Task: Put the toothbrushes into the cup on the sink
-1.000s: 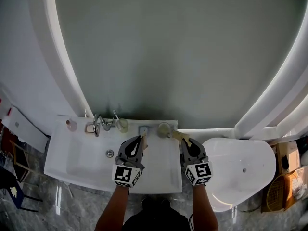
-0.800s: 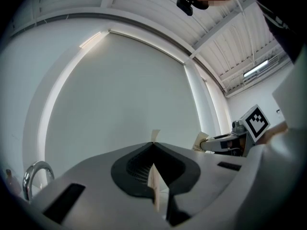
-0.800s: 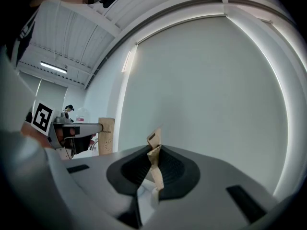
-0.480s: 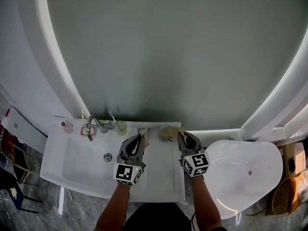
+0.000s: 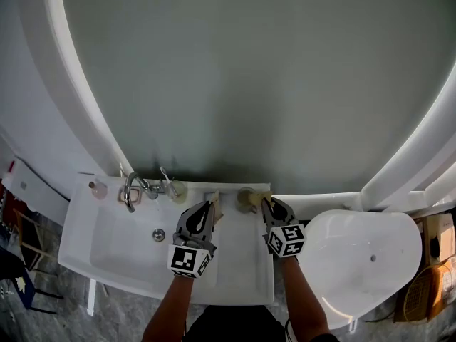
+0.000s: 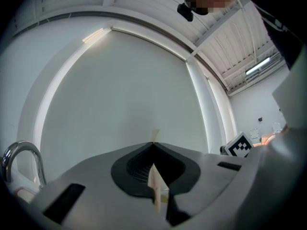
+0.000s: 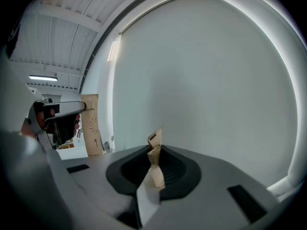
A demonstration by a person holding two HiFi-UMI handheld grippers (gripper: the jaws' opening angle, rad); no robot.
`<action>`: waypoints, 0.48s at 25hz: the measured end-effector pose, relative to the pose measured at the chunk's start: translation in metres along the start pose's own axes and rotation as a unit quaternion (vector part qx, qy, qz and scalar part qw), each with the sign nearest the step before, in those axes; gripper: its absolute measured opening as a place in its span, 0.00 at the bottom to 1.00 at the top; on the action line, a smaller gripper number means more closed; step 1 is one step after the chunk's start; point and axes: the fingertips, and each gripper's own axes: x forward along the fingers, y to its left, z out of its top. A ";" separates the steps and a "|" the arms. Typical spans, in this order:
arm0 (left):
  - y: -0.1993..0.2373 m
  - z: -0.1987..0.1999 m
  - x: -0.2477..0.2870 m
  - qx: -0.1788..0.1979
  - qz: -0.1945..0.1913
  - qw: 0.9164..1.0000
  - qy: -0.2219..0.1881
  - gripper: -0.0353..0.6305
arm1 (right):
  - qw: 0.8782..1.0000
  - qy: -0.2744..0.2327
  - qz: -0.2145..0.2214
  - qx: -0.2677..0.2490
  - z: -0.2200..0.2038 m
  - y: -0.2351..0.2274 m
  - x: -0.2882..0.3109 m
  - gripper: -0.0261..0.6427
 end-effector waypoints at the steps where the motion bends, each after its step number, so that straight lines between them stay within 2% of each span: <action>1: 0.000 0.000 0.001 0.001 0.000 1.000 0.000 0.09 | 1.000 -0.001 0.003 0.004 0.000 -0.001 0.001 0.12; 4: -0.001 0.001 0.003 -0.002 0.003 1.000 -0.001 0.09 | 1.000 -0.010 0.010 0.013 0.005 -0.002 0.001 0.14; 5: -0.001 0.002 0.004 -0.005 0.004 1.000 -0.003 0.09 | 1.000 -0.012 0.014 0.013 0.007 -0.002 0.001 0.21; 6: 0.000 0.002 0.004 -0.006 0.005 1.000 -0.004 0.09 | 1.000 -0.013 0.016 0.012 0.007 -0.001 0.001 0.31; 7: 0.000 0.003 0.004 -0.008 0.006 1.000 -0.006 0.09 | 1.000 -0.014 0.017 0.011 0.008 0.000 0.001 0.34; 12: -0.001 0.011 0.010 -0.018 0.010 1.000 -0.019 0.09 | 0.999 -0.035 0.008 0.007 0.022 -0.003 -0.008 0.34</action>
